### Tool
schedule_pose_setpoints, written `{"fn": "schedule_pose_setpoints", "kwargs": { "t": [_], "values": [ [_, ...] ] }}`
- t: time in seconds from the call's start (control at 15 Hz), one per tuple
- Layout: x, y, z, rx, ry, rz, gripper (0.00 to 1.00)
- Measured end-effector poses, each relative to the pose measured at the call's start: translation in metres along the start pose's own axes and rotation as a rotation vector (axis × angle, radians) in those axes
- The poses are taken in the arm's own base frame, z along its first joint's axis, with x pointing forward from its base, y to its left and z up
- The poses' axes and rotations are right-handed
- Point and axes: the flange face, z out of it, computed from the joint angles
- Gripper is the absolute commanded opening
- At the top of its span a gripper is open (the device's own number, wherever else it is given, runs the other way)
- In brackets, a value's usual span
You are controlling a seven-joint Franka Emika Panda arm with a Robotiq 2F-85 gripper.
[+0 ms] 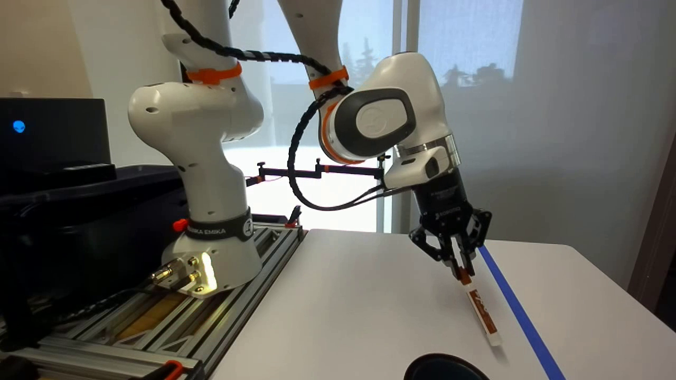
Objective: Put the marker on the table
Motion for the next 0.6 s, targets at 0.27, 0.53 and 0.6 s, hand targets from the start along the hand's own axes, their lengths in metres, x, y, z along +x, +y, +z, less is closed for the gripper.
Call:
{"fn": "schedule_pose_setpoints", "kwargs": {
  "t": [0.27,0.53,0.6],
  "values": [
    [0.004,0.013,0.021,-0.012,-0.030,-0.016,0.04],
    [0.002,0.019,0.037,-0.041,-0.047,-0.046,0.04],
    [-0.001,0.021,0.042,-0.055,-0.055,-0.054,0.04]
  ]
}}
